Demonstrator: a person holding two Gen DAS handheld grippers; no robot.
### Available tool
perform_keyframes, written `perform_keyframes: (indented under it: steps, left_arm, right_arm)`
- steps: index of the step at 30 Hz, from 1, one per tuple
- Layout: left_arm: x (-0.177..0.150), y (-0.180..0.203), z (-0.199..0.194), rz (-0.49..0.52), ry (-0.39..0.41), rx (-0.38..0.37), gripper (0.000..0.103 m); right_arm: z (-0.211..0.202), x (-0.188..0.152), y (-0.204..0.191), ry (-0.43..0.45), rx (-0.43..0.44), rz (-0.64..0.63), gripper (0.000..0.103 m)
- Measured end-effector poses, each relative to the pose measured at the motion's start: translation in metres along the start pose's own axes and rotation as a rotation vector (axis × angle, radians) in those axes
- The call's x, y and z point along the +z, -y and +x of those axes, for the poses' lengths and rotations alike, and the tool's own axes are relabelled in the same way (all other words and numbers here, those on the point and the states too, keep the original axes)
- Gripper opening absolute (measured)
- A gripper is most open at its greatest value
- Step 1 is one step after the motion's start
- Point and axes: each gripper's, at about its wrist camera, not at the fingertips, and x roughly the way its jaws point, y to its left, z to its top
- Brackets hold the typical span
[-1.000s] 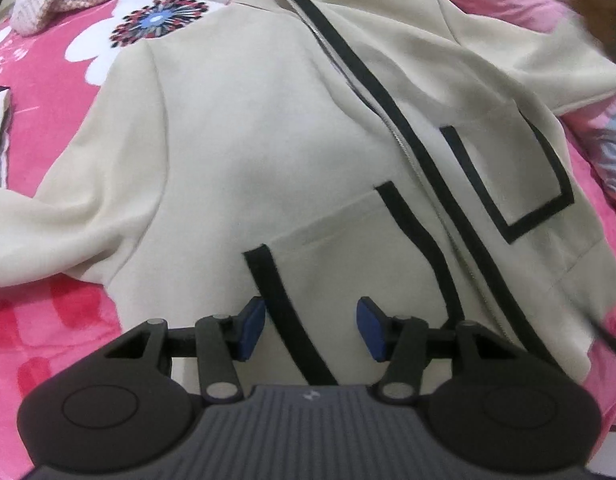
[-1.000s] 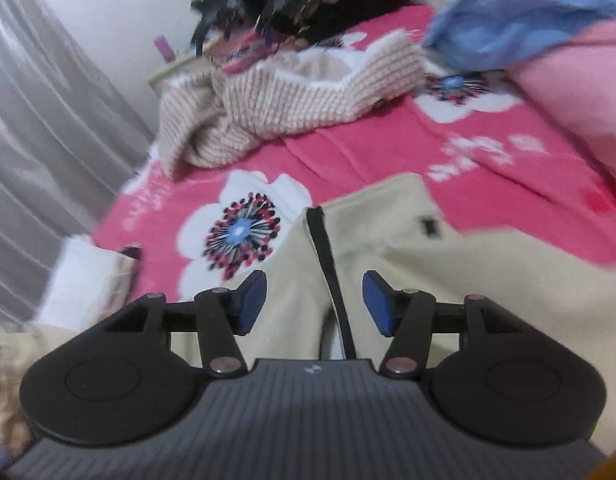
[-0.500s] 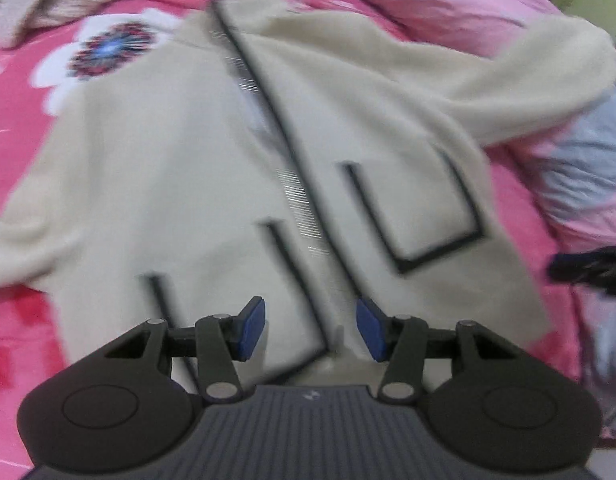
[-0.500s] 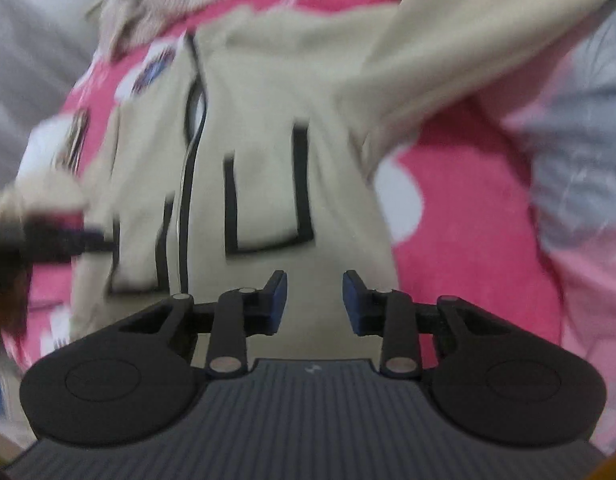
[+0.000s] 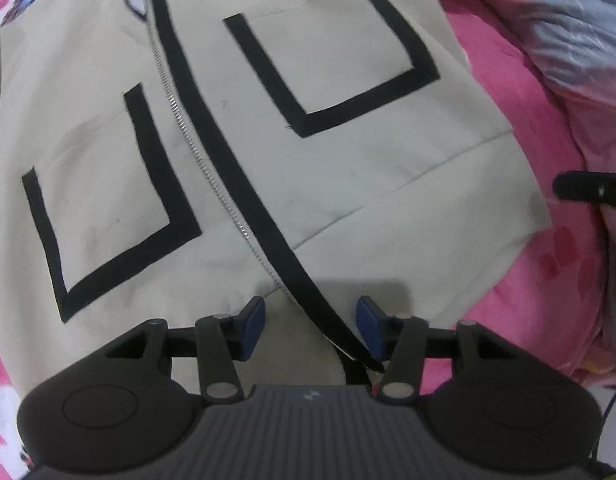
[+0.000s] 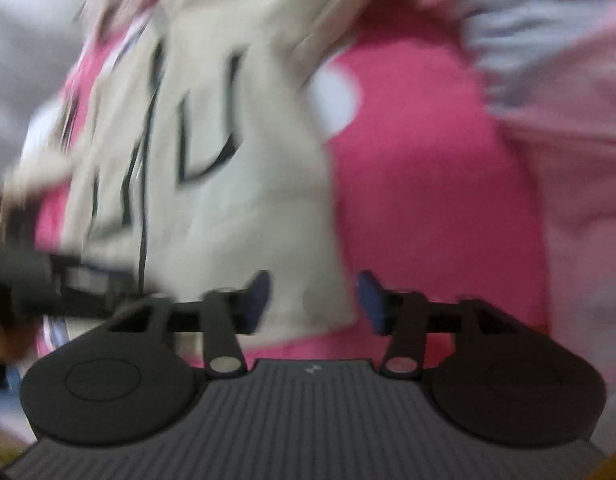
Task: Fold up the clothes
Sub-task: 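Grasp the hoodie hem with the right gripper and fold it toward the collar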
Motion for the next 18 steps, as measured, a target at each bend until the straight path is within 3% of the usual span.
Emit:
perform_keyframes:
  steps: [2, 6, 7, 8, 10, 15, 18]
  left_arm:
    - [0.002, 0.0, 0.004, -0.024, -0.014, 0.003, 0.051]
    - [0.004, 0.011, 0.01, -0.026, -0.021, 0.03, 0.033]
    - [0.004, 0.015, 0.011, -0.02, -0.02, 0.044, 0.029]
    - [0.003, 0.019, 0.011, -0.01, -0.018, 0.056, 0.028]
    - [0.004, 0.026, 0.009, 0.009, -0.022, 0.055, 0.016]
    - [0.005, 0.036, 0.001, 0.041, -0.063, 0.027, 0.012]
    - [0.005, 0.04, 0.007, 0.059, -0.097, 0.019, 0.012]
  right_arm:
    - [0.012, 0.006, 0.011, -0.021, 0.023, 0.056, 0.055]
    - [0.041, -0.004, 0.014, -0.128, 0.056, 0.069, 0.052]
    - [0.046, -0.008, 0.014, -0.142, 0.052, 0.064, 0.043]
    - [0.047, -0.009, 0.013, -0.142, 0.048, 0.054, 0.024]
    - [0.045, -0.009, 0.011, -0.15, 0.051, 0.038, 0.008]
    - [0.027, -0.003, -0.004, -0.187, 0.05, -0.085, 0.005]
    - [0.037, -0.007, -0.007, -0.245, 0.012, -0.126, 0.005]
